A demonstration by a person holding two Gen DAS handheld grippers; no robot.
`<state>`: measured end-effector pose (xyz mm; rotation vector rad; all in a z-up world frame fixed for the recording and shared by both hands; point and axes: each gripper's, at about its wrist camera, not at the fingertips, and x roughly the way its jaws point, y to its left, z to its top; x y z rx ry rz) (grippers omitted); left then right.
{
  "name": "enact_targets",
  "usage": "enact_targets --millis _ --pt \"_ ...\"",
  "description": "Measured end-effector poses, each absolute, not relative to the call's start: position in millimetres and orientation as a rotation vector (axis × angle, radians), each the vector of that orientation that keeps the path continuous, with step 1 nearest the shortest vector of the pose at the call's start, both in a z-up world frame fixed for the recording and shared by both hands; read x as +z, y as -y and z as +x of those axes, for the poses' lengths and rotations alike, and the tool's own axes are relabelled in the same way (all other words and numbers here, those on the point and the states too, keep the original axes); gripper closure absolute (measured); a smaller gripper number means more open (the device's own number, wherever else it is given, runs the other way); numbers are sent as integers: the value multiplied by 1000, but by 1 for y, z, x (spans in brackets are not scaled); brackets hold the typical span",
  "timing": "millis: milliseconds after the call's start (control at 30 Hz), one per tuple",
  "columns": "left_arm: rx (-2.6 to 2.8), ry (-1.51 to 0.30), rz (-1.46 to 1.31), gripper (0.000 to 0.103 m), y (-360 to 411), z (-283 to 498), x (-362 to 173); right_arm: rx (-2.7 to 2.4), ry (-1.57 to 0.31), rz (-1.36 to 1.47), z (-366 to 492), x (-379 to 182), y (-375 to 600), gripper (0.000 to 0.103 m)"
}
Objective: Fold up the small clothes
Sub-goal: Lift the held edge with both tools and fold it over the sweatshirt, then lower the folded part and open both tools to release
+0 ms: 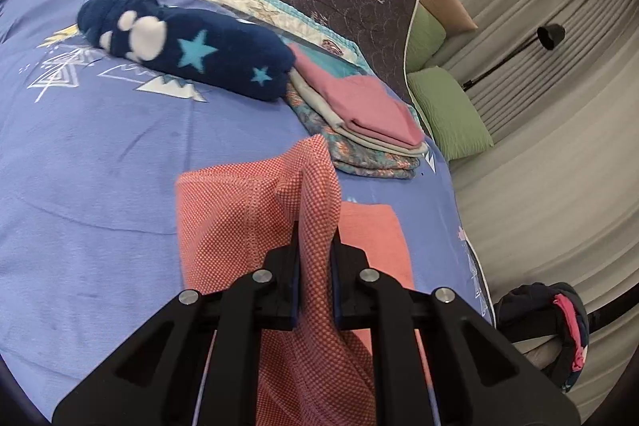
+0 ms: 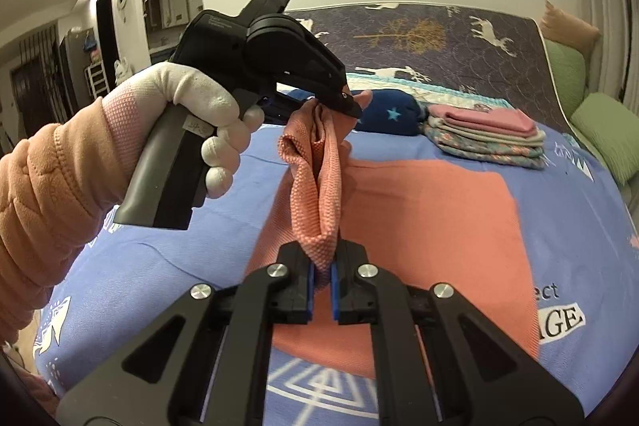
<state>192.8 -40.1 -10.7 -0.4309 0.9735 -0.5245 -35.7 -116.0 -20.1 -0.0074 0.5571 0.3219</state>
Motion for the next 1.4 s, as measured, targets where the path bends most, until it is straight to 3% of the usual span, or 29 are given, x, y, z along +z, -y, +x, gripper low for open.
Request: enact_targets --millis 800,1167,1300,1400 --pt "-591 -1079 -199 93 210 200 -38 184 -617 311 -45 -54 255 97" --pt "-575 -1079 -70 91 241 197 -54 179 -672 368 -42 -72 270 97" --pt "-639 -1054 -105 82 237 189 -43 182 -689 376 -41 -75 272 96" --pt "-667 -1020 -96 68 230 176 -31 186 -703 393 -42 -78 275 94"
